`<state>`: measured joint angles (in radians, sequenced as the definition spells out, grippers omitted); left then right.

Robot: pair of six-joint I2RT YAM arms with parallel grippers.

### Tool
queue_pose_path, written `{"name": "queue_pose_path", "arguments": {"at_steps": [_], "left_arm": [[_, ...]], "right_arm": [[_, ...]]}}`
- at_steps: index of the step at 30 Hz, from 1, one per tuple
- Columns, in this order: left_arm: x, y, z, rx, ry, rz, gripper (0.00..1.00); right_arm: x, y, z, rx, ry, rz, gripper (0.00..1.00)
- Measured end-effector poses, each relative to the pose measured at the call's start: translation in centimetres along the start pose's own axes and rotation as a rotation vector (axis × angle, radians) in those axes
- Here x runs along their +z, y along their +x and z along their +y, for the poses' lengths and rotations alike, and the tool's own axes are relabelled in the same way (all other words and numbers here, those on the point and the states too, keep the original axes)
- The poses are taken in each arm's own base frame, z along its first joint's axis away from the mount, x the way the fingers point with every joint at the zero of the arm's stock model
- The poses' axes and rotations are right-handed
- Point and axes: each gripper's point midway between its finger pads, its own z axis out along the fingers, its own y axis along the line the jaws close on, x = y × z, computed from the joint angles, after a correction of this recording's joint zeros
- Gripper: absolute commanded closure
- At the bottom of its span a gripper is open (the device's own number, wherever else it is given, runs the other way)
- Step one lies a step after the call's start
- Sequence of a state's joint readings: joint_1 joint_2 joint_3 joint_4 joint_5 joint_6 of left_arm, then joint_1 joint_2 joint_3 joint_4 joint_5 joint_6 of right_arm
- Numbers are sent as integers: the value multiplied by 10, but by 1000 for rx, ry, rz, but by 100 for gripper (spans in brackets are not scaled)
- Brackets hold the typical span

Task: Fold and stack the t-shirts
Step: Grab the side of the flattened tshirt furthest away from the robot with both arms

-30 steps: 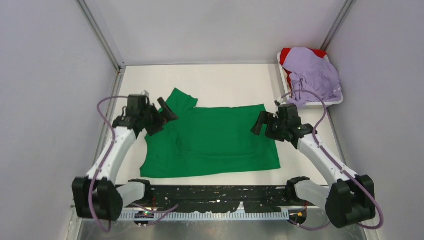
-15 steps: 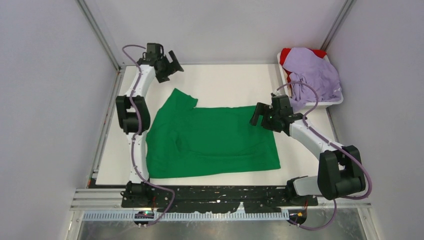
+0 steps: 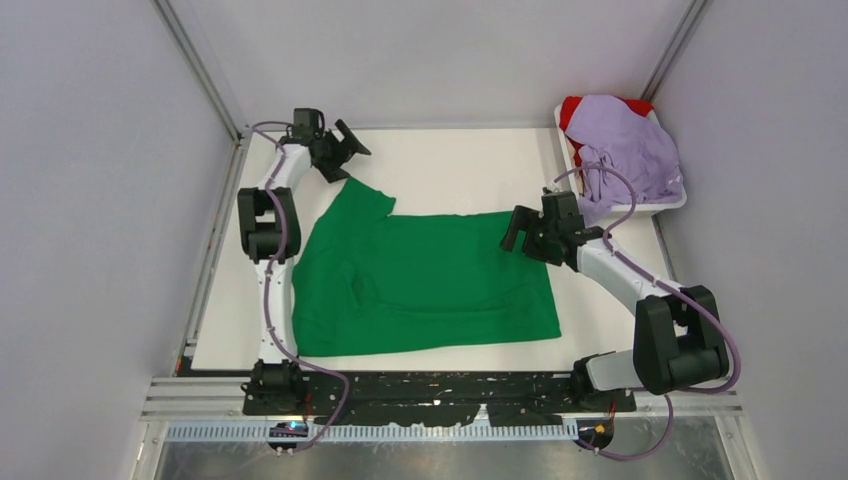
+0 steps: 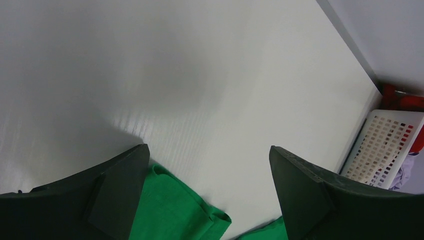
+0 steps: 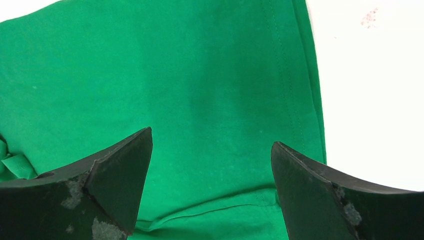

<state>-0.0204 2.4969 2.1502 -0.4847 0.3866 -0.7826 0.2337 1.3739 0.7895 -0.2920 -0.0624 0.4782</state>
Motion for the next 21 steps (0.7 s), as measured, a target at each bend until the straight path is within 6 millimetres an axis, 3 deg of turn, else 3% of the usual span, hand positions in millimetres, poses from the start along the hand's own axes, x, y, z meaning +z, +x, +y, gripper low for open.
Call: {"name": "queue_pose_path", "arguments": {"at_steps": [6,15,21], "left_arm": [[1,16,-3,32,-23,36,14],[-14,42,20,138,-238,70,39],[-19,51,32,206,-315,86,62]], "right_arm": [[-1,10,-5,18,6,7,5],[-8,8,-5,25,3,-20,5],[-8,8,-9,25,20,-27,5]]}}
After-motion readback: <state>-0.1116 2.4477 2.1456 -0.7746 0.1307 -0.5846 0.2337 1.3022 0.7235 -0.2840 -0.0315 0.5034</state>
